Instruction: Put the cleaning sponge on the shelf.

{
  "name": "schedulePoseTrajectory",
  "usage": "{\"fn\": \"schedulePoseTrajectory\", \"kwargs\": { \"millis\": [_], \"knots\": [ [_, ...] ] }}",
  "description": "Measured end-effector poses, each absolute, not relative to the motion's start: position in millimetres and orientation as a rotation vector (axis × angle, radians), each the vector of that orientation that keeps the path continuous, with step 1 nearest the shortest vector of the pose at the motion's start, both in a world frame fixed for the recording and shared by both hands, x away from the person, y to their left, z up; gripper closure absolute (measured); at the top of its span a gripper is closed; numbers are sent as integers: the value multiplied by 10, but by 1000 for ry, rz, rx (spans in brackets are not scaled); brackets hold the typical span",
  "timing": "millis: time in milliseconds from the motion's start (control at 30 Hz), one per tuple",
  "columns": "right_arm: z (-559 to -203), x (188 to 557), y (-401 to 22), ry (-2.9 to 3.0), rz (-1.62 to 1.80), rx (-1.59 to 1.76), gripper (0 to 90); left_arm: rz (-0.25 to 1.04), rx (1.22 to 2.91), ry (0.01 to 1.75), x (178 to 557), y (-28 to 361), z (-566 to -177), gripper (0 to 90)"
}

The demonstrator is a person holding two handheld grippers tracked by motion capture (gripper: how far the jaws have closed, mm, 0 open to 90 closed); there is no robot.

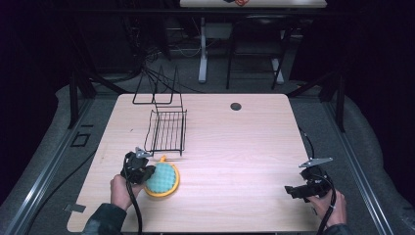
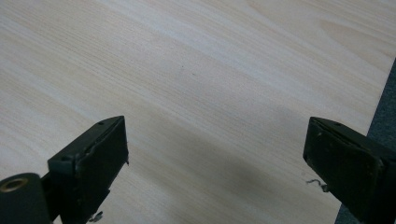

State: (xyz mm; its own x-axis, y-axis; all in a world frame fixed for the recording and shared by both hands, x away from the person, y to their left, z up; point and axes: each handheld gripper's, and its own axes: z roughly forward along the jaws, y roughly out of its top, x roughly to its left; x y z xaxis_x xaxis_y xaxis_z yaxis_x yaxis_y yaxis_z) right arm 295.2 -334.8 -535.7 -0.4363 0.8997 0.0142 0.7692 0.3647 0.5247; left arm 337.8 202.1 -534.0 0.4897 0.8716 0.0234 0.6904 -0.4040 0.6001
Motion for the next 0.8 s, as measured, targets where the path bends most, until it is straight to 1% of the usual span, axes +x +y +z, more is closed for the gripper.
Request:
{"fn": "schedulePoseTrajectory", "kwargs": {
  "millis": [800],
  "knots": [
    [-5364,2952,-3356,2362,677,1481,63,482,2191,1247,3279,2064,-5198,875]
  ]
}}
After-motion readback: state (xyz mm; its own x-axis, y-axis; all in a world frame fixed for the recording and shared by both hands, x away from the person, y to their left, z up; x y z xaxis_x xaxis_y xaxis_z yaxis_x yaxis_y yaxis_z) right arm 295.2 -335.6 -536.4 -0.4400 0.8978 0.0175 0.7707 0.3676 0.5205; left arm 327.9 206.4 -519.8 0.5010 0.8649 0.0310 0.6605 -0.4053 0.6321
